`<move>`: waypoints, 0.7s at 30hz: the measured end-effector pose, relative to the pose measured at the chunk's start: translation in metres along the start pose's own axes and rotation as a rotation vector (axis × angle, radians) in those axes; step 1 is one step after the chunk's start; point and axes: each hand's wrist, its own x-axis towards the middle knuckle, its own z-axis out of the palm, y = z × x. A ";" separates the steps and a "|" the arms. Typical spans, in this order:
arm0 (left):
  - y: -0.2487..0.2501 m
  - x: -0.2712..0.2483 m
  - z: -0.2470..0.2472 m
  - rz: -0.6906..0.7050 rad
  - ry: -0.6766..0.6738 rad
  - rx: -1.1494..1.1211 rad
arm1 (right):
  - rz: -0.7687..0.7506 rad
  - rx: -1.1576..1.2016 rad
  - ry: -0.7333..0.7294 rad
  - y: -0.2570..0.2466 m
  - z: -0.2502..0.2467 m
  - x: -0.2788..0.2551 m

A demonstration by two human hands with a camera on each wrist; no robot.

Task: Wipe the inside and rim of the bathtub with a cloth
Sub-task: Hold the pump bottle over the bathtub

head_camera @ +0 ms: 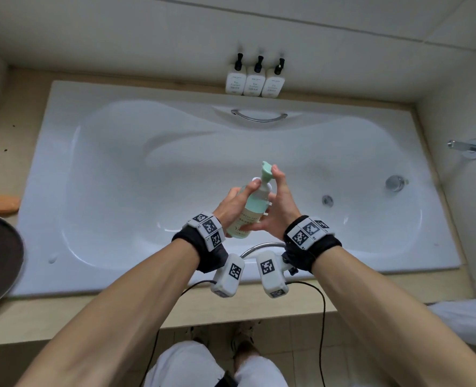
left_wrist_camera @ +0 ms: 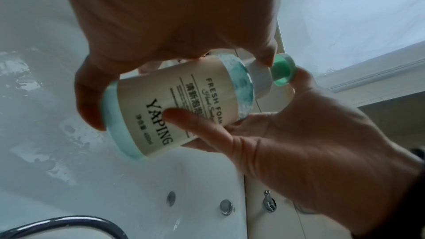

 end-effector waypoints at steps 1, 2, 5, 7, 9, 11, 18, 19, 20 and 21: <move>0.001 -0.001 0.005 -0.007 -0.008 -0.006 | -0.002 -0.003 0.002 -0.002 -0.004 -0.002; 0.002 0.000 0.011 -0.008 -0.021 -0.011 | -0.007 -0.005 0.008 -0.004 -0.009 -0.004; 0.008 -0.001 0.033 0.008 -0.031 -0.023 | -0.022 -0.004 0.023 -0.012 -0.028 -0.009; 0.012 -0.001 0.053 0.030 -0.039 -0.026 | -0.037 -0.015 0.026 -0.020 -0.045 -0.011; 0.015 0.000 0.076 0.067 -0.047 -0.002 | -0.041 -0.028 0.020 -0.029 -0.066 -0.014; 0.017 0.001 0.102 0.095 -0.038 0.013 | -0.037 -0.039 0.007 -0.038 -0.091 -0.014; 0.019 0.017 0.198 0.110 0.034 -0.010 | 0.003 -0.099 -0.087 -0.067 -0.184 -0.009; 0.020 0.020 0.210 0.116 0.043 -0.018 | 0.007 -0.108 -0.099 -0.071 -0.195 -0.007; 0.020 0.023 0.222 0.127 0.057 -0.032 | 0.010 -0.116 -0.109 -0.076 -0.205 -0.006; 0.021 0.025 0.232 0.131 0.072 -0.046 | 0.012 -0.122 -0.120 -0.080 -0.214 -0.003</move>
